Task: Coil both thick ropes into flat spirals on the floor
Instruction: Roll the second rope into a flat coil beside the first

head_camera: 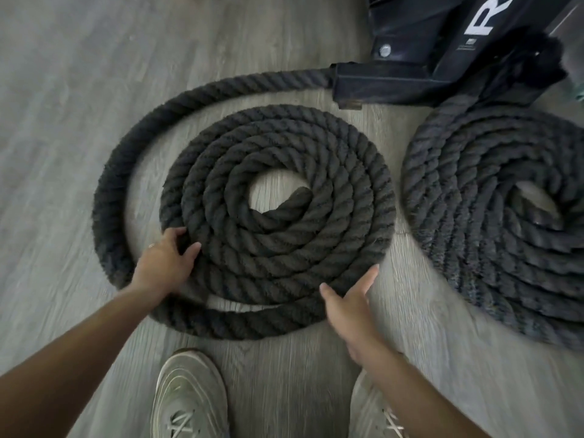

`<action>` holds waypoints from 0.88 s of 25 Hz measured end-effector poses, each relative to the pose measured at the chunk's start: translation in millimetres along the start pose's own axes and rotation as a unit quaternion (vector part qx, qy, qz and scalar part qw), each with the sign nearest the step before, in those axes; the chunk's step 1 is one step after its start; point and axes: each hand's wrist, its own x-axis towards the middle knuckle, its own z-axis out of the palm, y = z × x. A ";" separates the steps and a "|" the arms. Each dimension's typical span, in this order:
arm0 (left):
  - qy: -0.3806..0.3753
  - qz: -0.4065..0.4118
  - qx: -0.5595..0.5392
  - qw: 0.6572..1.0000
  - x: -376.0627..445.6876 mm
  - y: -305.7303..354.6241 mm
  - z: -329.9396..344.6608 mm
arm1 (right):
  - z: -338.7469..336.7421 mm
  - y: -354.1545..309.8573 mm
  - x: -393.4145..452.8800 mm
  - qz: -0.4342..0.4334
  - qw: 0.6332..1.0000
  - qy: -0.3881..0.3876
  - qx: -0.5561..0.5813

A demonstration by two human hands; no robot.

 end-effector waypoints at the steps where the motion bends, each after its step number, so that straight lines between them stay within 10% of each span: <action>1: -0.006 0.000 0.022 1.000 -12.5 2.4 3.4 | -12.3 -5.9 12.7 -0.004 1.000 -0.003 0.020; 10: -0.035 0.140 0.255 0.956 -68.6 26.8 19.5 | -56.1 -46.6 40.1 -0.050 0.989 0.142 -0.014; 15: -0.045 0.292 0.317 0.901 -28.4 29.1 -1.6 | -7.4 5.7 -25.4 -0.060 0.992 0.102 -0.051; 22: -0.152 0.276 0.346 0.884 1.4 41.7 -1.0 | -13.8 1.5 -15.1 -0.074 0.994 0.047 -0.059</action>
